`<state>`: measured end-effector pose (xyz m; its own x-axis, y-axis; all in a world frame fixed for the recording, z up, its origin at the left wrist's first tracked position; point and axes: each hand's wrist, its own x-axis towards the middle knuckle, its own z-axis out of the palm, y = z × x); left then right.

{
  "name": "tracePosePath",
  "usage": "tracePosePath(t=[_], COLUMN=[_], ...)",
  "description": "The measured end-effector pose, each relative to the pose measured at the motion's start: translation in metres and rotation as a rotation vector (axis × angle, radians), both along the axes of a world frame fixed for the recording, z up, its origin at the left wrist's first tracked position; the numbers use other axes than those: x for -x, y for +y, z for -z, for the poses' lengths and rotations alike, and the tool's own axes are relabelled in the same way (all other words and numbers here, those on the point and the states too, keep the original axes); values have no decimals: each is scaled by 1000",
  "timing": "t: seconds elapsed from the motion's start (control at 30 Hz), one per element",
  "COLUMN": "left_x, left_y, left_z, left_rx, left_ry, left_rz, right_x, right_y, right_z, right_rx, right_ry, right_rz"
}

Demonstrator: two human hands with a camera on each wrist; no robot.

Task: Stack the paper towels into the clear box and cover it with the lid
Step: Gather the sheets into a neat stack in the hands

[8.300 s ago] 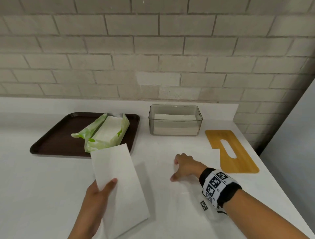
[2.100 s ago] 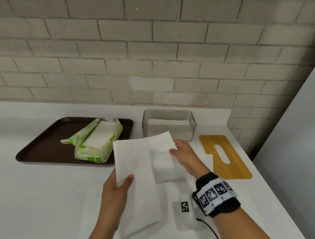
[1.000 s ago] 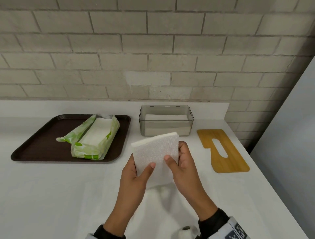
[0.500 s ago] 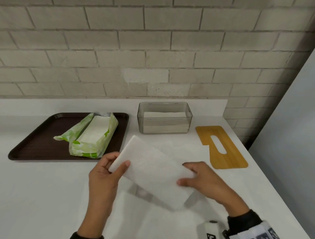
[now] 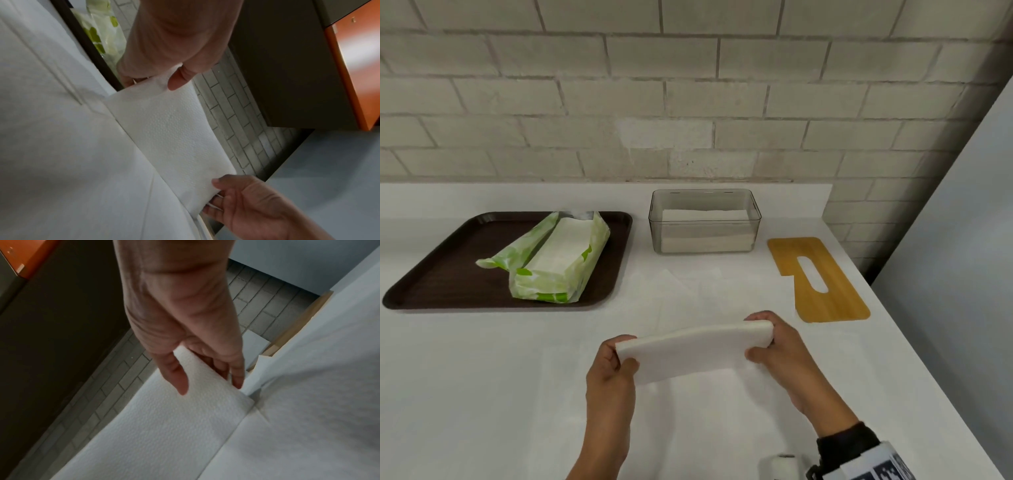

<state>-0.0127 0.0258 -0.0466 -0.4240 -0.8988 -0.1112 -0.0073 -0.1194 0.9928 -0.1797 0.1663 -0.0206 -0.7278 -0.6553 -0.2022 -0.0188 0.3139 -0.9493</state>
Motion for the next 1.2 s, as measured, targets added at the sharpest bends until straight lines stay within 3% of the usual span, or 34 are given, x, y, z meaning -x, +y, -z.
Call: tracePosePath(t=[0.1, 0.3, 0.5, 0.6, 0.67, 0.77, 0.83, 0.9, 1.03, 1.2], left_x=[4, 6, 10, 4, -7, -16, -10, 3, 30, 37], left_y=[-1, -1, -1, -6, -13, -15, -8, 4, 28, 33], left_z=[1, -22, -12, -13, -18, -31, -43, -53, -61, -46], left_rx=[-9, 25, 13, -7, 45, 265, 390, 384, 38, -27], left_ry=[-39, 17, -61, -80, -169, -456, -535, -334, 155, 174], left_rz=[23, 22, 43, 70, 162, 556, 679, 624, 328, 188], right_x=[2, 7, 7, 11, 17, 17, 13, 4, -6, -20], right_y=[-1, 1, 4, 10, 14, 13, 5, -7, -21, -24], right_z=[5, -4, 9, 3, -13, -52, -77, -94, -94, -46], right_rx=[-93, 39, -157, -124, -28, 204, 342, 459, 563, 282], right_ry=[6, 38, 3, 33, 78, 121, 158, 159, 79, 2], right_rz=[-3, 40, -65, -55, -55, -84, -154, -211, -146, -33])
